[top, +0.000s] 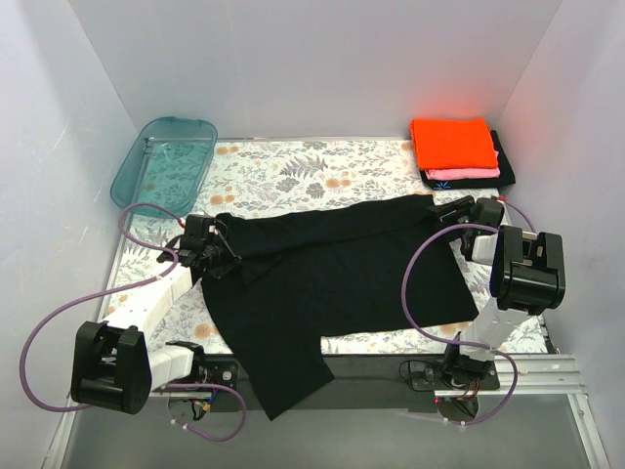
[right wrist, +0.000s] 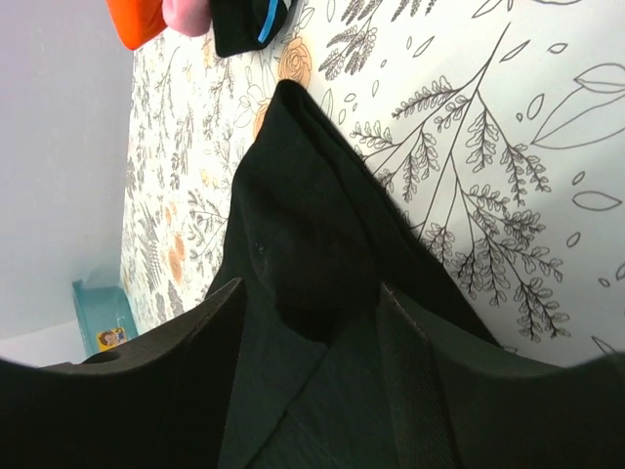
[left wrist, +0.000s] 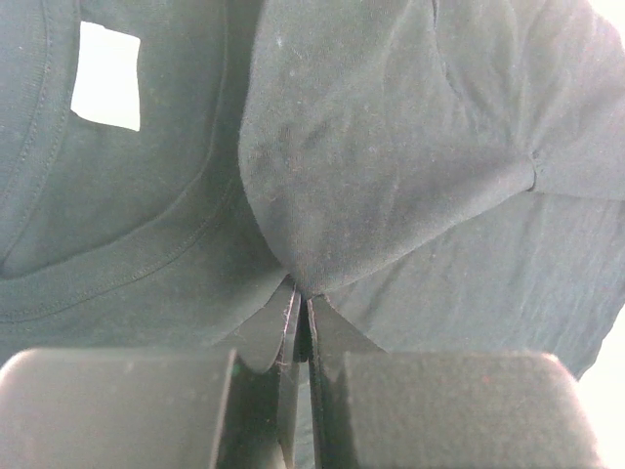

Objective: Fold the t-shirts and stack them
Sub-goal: Fold the tshirt

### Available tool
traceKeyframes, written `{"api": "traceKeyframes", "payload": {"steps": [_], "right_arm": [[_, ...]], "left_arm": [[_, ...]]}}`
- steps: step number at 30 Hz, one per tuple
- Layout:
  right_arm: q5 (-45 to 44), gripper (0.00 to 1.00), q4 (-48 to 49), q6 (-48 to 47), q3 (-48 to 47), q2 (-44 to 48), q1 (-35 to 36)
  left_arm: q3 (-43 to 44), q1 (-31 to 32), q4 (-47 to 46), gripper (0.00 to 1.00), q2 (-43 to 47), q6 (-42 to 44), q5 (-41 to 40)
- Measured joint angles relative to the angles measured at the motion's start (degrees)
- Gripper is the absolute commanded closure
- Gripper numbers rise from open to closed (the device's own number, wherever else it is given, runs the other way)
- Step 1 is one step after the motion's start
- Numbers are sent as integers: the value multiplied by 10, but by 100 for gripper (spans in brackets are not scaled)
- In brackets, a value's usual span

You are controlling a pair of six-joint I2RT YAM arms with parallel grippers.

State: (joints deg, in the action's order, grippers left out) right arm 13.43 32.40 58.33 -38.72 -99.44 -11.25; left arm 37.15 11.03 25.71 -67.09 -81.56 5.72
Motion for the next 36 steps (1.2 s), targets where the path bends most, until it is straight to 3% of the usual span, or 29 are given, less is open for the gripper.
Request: {"api": "traceKeyframes", "payload": {"steps": [5, 13, 16, 17, 20, 36], "right_arm": [[0, 42, 12, 19, -9, -24, 0], [0, 55, 23, 32, -17, -30, 0], [-2, 69, 25, 31, -23, -31, 0], [-2, 80, 26, 30, -25, -31, 0], [-2, 99, 25, 26, -30, -31, 0], [12, 99, 25, -21, -19, -27, -7]], "left_arm": [[0, -2, 0, 100, -1, 3, 0], [0, -4, 0, 100, -1, 4, -4], [0, -7, 0, 100, -1, 6, -5], [0, -8, 0, 100, -1, 6, -5], [0, -12, 0, 100, -1, 6, -5], [5, -24, 7, 100, -2, 3, -8]]}}
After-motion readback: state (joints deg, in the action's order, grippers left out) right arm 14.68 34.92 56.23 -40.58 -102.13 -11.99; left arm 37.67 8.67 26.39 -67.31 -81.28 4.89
